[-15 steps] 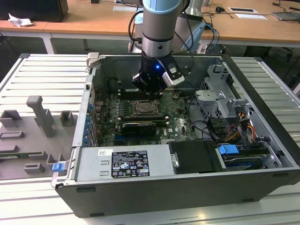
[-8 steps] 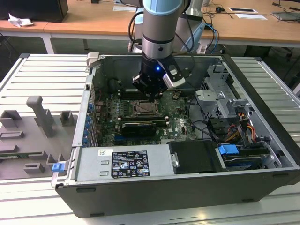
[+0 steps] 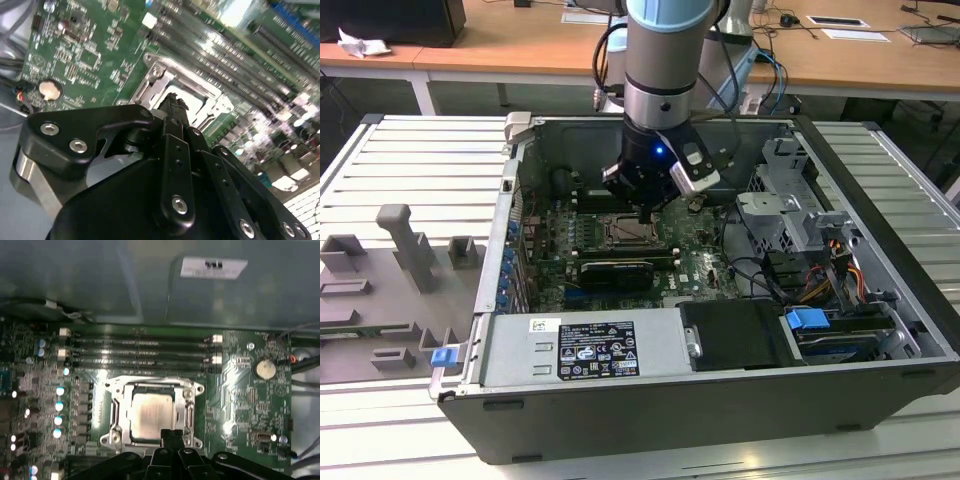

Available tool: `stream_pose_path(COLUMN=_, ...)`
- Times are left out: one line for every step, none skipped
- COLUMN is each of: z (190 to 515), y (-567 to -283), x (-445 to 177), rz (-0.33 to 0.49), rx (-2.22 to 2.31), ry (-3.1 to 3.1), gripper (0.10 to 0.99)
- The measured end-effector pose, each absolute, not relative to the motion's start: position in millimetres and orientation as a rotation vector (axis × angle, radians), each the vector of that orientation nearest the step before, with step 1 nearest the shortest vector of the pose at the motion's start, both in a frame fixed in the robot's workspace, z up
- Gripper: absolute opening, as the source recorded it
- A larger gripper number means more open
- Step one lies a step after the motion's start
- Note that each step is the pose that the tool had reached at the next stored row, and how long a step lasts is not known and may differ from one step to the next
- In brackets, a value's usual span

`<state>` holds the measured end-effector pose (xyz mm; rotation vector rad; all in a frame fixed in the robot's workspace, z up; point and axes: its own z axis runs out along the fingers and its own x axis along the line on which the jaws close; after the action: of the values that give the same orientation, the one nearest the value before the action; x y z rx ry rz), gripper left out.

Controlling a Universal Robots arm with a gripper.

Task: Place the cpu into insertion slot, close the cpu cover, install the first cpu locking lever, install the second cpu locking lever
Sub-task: 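Install the second cpu locking lever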

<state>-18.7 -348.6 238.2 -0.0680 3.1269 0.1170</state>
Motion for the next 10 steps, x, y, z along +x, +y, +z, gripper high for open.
stream_pose_path(z=237.4, y=-352.9, x=-18.6, rz=0.117, rx=-0.070, ry=3.127, gripper=0.106)
stream_pose_path(z=235.2, y=-357.5, x=-18.6, rz=0.118, rx=-0.072, ry=3.130, gripper=0.106)
stream_pose_path(z=233.7, y=-359.3, x=-18.6, rz=0.118, rx=-0.074, ry=3.133, gripper=0.106)
stream_pose_path(z=232.6, y=-360.8, x=-18.6, rz=0.119, rx=-0.075, ry=3.135, gripper=0.106)
stream_pose_path(z=231.4, y=-363.6, x=-18.7, rz=0.124, rx=-0.076, ry=3.135, gripper=0.106)
stream_pose_path(z=231.0, y=-366.2, x=-18.8, rz=0.128, rx=-0.077, ry=3.135, gripper=0.106)
stream_pose_path(z=230.8, y=-368.5, x=-19.2, rz=0.133, rx=-0.077, ry=3.135, gripper=0.106)
stream_pose_path(z=230.8, y=-370.0, x=-20.4, rz=0.137, rx=-0.077, ry=3.134, gripper=0.106)
stream_pose_path(z=230.8, y=-371.3, x=-22.3, rz=0.142, rx=-0.078, ry=3.134, gripper=0.106)
stream_pose_path(z=230.8, y=-372.3, x=-25.0, rz=0.148, rx=-0.078, ry=3.134, gripper=0.106)
